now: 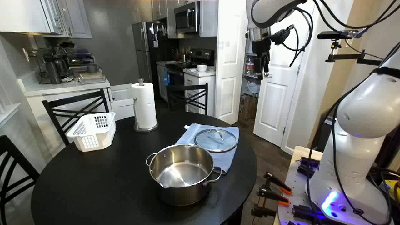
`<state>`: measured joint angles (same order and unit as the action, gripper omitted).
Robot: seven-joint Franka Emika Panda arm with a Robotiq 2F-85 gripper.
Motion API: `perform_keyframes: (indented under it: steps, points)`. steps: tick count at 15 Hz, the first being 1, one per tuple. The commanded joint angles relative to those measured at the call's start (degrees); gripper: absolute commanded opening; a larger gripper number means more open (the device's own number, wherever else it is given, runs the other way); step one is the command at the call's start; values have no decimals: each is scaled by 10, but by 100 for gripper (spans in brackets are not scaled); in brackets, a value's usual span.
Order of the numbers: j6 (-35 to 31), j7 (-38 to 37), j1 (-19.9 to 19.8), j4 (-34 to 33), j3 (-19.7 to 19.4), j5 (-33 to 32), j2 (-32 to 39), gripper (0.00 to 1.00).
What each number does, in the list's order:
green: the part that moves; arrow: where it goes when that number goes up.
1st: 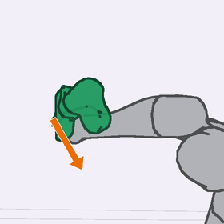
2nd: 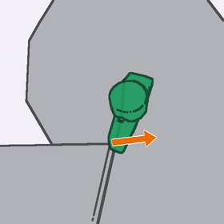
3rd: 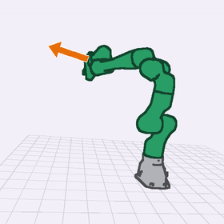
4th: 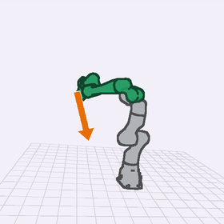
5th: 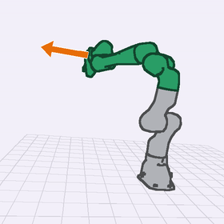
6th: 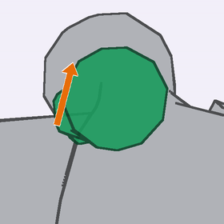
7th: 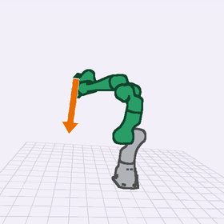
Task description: Put the lid on the pot
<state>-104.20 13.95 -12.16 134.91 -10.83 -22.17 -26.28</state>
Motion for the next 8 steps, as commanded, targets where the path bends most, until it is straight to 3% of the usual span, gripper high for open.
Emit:
perform_keyframes:
  steps: [1, 6, 8]
  points:
    - [2, -2, 6, -1, -5, -2, 0, 100]
    - [2, -2, 6, -1, -5, -2, 0, 100]
    - [-49, -34, 6, -6, -2, -4, 4, 100]
